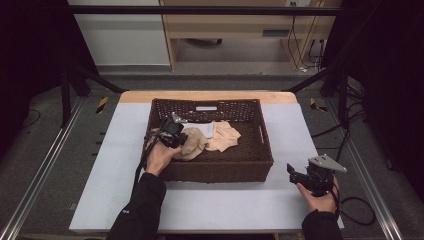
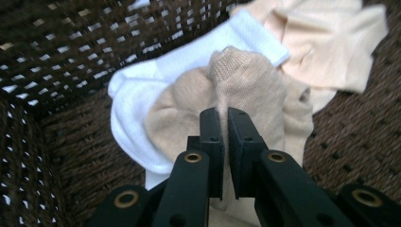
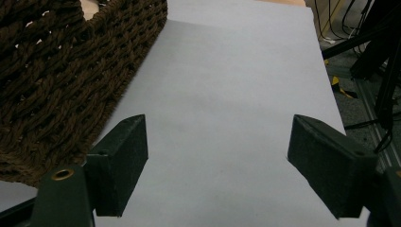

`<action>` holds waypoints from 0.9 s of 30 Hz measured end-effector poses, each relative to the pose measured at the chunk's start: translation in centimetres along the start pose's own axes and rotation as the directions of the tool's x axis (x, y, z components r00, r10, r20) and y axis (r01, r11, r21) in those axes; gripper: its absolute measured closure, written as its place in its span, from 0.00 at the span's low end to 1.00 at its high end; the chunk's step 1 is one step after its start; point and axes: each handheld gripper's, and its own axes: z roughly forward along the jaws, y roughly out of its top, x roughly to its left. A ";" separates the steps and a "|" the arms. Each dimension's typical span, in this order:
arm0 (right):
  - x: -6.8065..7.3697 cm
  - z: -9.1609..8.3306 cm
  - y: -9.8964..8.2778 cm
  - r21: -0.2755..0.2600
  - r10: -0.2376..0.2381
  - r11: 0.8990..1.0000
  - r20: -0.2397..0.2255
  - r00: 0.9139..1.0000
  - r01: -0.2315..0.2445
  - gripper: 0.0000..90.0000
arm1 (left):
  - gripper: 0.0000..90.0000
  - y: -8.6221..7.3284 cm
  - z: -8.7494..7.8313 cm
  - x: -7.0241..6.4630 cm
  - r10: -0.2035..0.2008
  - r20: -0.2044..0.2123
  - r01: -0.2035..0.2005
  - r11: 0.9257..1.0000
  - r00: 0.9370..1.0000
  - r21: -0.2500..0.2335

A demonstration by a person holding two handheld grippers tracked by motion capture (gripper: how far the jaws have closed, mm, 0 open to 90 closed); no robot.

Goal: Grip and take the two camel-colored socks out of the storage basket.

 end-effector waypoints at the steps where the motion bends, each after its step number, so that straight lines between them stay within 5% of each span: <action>1: 0.0 0.0 0.0 0.000 0.000 1.000 -0.001 1.000 0.000 0.24 | 0.95 0.0 -0.2 0.1 -0.007 -0.001 0.007 1.000 1.000 -0.015; 4: 0.0 0.0 0.0 -0.001 0.002 1.000 -0.002 1.000 -0.002 0.24 | 0.95 0.0 -0.7 0.2 -0.026 0.023 0.027 0.997 0.999 -0.076; 11: -0.2 0.0 0.0 -0.002 0.003 1.000 -0.003 1.000 -0.003 0.24 | 0.96 0.2 -2.0 0.2 -0.055 0.077 0.070 0.973 0.996 -0.220; 14: -0.3 0.0 0.0 -0.003 0.003 1.000 -0.001 1.000 -0.003 0.24 | 0.96 0.3 -2.6 0.3 -0.074 0.097 0.098 0.957 0.992 -0.272; 18: -0.3 -0.1 0.1 -0.008 0.002 1.000 0.001 1.000 -0.002 0.24 | 0.96 0.4 -3.7 0.9 -0.108 0.129 0.147 0.923 0.986 -0.355; 21: -0.3 -0.1 0.0 -0.006 0.000 1.000 0.000 1.000 0.000 0.25 | 0.96 0.5 -4.4 0.9 -0.095 0.104 0.129 0.905 0.990 -0.406; 25: -0.3 0.0 0.0 -0.006 0.002 1.000 -0.002 1.000 -0.002 0.25 | 0.96 1.0 -5.6 1.0 -0.108 0.102 0.142 0.883 0.989 -0.447; 27: -0.3 0.0 0.0 -0.006 0.004 1.000 -0.003 1.000 -0.004 0.25 | 0.96 1.4 -6.6 1.0 -0.104 0.112 0.144 0.878 0.988 -0.456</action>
